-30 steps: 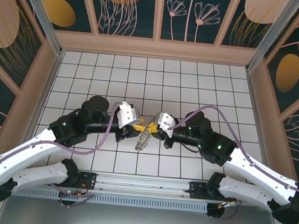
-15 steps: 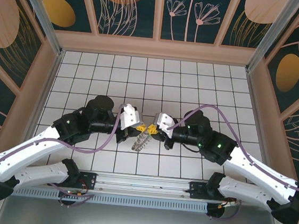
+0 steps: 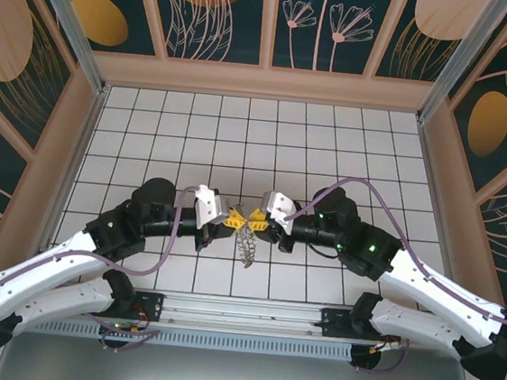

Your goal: Put the keys on the keyring

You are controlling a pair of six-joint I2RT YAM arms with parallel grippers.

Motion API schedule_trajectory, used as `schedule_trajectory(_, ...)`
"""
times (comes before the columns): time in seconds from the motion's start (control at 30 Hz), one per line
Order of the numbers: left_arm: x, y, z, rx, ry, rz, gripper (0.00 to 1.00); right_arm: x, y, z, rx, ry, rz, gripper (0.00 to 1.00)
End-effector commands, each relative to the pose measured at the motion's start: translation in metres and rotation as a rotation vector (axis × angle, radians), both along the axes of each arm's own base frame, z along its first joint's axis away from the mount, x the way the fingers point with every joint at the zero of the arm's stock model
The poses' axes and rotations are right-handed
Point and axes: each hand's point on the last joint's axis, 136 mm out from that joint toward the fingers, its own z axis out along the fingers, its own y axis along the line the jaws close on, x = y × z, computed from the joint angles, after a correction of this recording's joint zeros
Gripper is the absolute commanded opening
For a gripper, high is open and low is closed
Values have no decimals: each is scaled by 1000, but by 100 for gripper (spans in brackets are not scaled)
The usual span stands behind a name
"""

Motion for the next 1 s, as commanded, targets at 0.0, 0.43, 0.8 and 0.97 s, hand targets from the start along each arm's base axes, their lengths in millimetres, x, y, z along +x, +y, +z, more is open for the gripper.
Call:
schedule_trajectory(0.0,-11,-3,43,-184,-57,-54,0,-5,1,17,77,-16,19,22)
schedule_trajectory(0.43,-25,1,59,-310,-97,-114,0,-11,2,23,114,-32,58,7)
schedule_trajectory(0.8,0,0,23,-93,-23,10,15,4,-3,23,54,-88,-17,0)
schedule_trajectory(0.97,12,3,16,40,-41,61,24,4,4,22,13,-86,-4,0)
